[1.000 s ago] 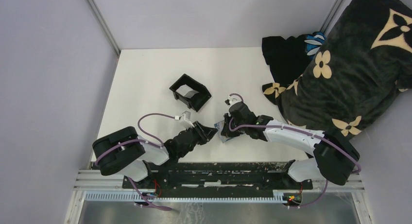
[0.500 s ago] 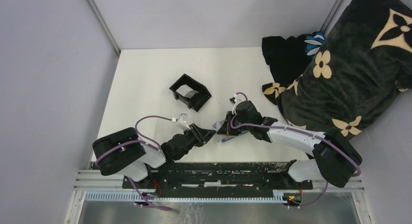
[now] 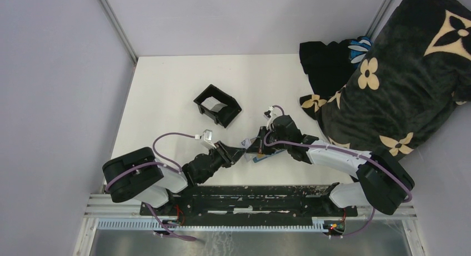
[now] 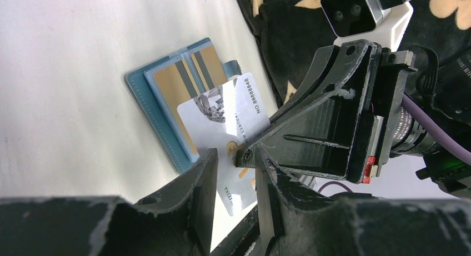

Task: Put the credit cards into the card holder
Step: Adjust the credit card.

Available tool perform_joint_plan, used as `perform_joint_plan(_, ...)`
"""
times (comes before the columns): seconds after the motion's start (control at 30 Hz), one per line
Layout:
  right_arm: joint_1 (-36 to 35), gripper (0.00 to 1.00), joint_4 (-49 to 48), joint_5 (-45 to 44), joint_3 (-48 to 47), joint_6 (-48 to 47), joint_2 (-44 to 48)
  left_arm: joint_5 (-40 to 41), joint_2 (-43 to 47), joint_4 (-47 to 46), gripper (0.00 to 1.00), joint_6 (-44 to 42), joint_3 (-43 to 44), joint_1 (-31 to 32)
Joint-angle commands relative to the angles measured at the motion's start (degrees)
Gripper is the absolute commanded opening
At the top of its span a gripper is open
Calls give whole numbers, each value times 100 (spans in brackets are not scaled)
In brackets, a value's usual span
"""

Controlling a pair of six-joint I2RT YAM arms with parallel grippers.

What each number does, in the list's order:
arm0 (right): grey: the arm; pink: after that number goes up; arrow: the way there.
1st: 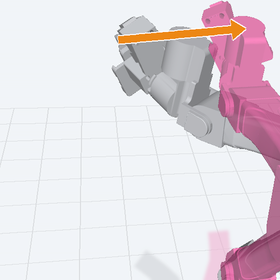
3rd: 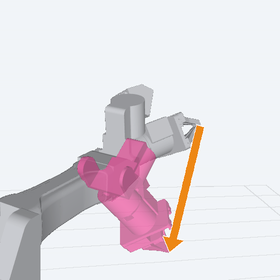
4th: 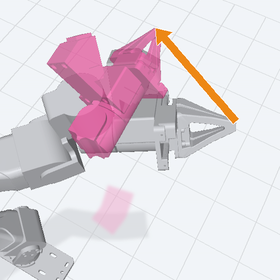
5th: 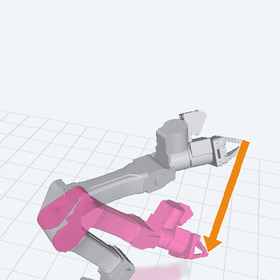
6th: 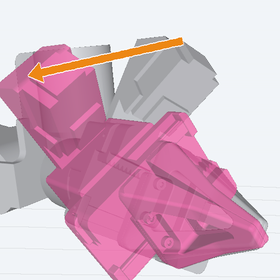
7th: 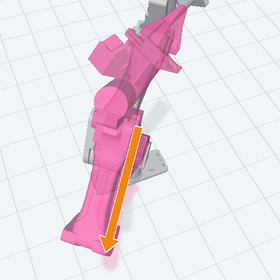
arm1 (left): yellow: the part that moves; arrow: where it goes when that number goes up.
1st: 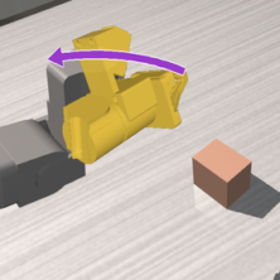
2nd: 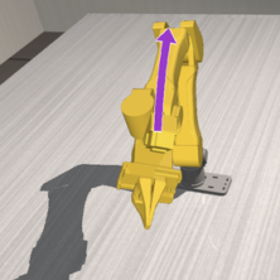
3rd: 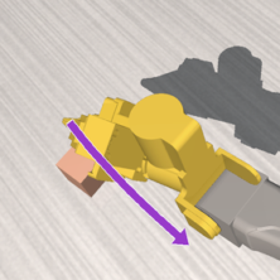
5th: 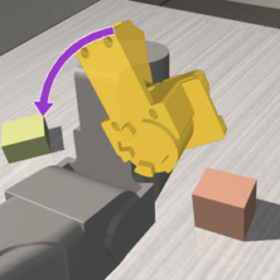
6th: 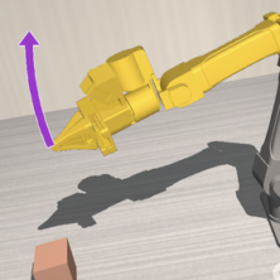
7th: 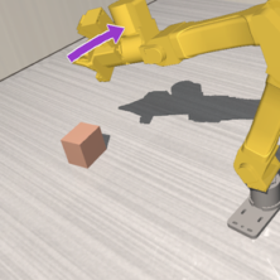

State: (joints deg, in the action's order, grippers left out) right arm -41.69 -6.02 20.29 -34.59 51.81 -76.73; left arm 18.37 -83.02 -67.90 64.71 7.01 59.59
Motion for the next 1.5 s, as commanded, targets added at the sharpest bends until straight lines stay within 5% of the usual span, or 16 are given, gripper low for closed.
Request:
perform_joint_plan(0.0, 50, 1, -413, 192, 63, 153, 217, 59, -30, -437, 39, -252, -91, -31)
perform_joint_plan(0.8, 102, 1, -1065, 563, 365, 645, 191, 248, -30, -510, 40, -189, -182, -33)
perform_joint_plan(1.47, 104, 1, -2156, 961, 665, 1235, -248, 341, -303, -1738, 37, -159, -456, -49)
